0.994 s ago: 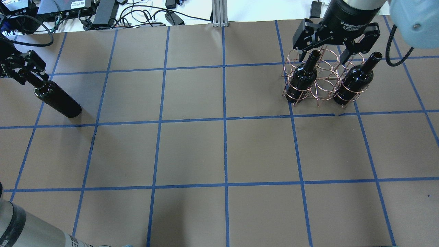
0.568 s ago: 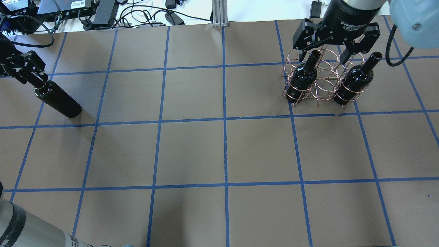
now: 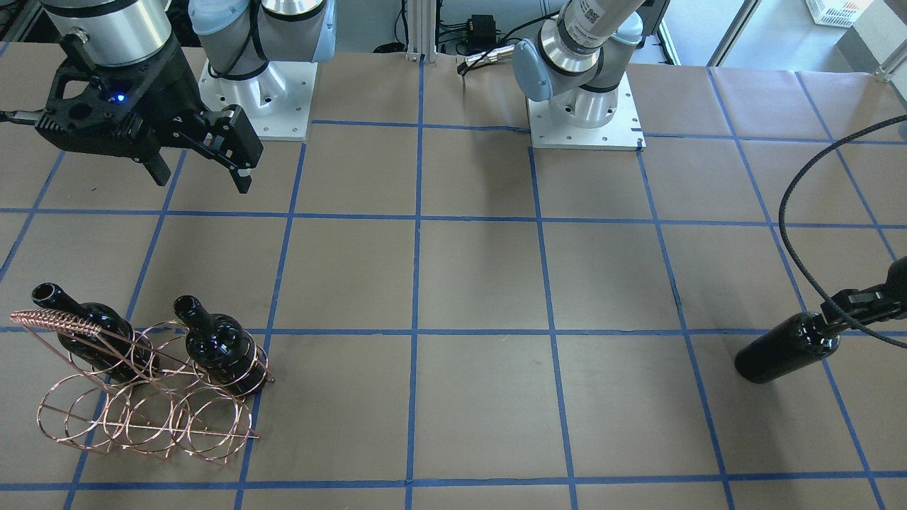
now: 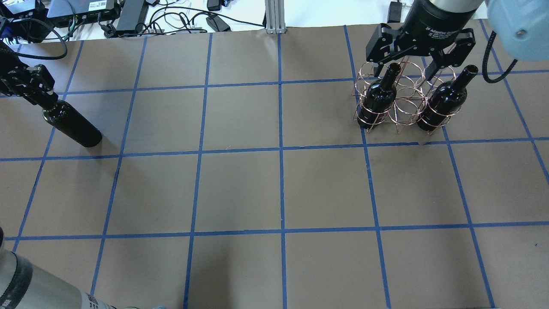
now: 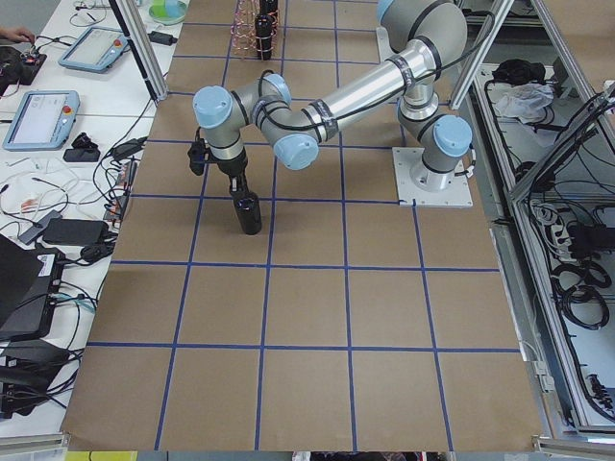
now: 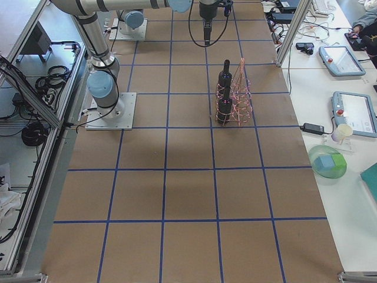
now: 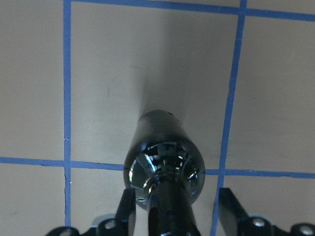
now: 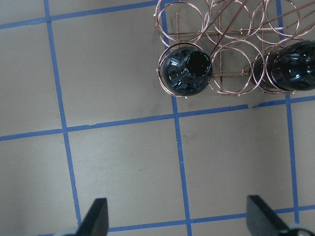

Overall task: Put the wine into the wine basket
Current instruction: 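Lift the bottle with the left gripper and tilt it upright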

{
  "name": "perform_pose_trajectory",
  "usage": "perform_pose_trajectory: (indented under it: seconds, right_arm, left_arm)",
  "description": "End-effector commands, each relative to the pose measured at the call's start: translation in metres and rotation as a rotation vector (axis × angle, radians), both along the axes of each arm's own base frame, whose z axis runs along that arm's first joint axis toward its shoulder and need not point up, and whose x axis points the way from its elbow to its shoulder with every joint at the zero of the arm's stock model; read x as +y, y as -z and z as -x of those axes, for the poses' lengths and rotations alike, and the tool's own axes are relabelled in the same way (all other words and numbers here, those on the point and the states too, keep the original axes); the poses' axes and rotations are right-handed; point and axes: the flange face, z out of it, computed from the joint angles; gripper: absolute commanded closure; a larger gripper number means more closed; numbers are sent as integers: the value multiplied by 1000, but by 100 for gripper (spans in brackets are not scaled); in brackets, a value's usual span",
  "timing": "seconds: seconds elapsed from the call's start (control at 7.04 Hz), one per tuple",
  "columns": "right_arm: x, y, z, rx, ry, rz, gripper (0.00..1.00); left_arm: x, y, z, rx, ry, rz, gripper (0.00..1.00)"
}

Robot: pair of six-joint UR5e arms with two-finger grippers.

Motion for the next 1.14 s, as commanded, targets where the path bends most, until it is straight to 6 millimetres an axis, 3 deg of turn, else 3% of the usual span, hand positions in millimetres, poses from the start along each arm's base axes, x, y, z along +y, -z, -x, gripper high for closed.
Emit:
perform_pose_trajectory:
  seconds: [0.0, 0.28, 0.43, 0.57, 0.71, 0.99]
  right_arm:
    - [0, 0, 0, 0, 0, 0, 0]
    - [0, 0, 0, 0, 0, 0, 0]
    - [0, 0, 0, 0, 0, 0, 0]
    - [0, 0, 0, 0, 0, 0, 0]
    - [0, 0, 0, 0, 0, 0, 0]
    - [0, 0, 0, 2, -1, 0, 0]
  left_arm:
    - [1, 1, -1, -3, 57, -4, 100]
    - [2, -4, 0, -1, 101, 6, 100]
    - [5, -19, 6, -3, 98, 25, 100]
    - [6, -37, 30, -17, 100, 46, 100]
    - [6, -61, 78, -32, 83, 67, 100]
    - [10, -89, 178, -32, 25, 90, 100]
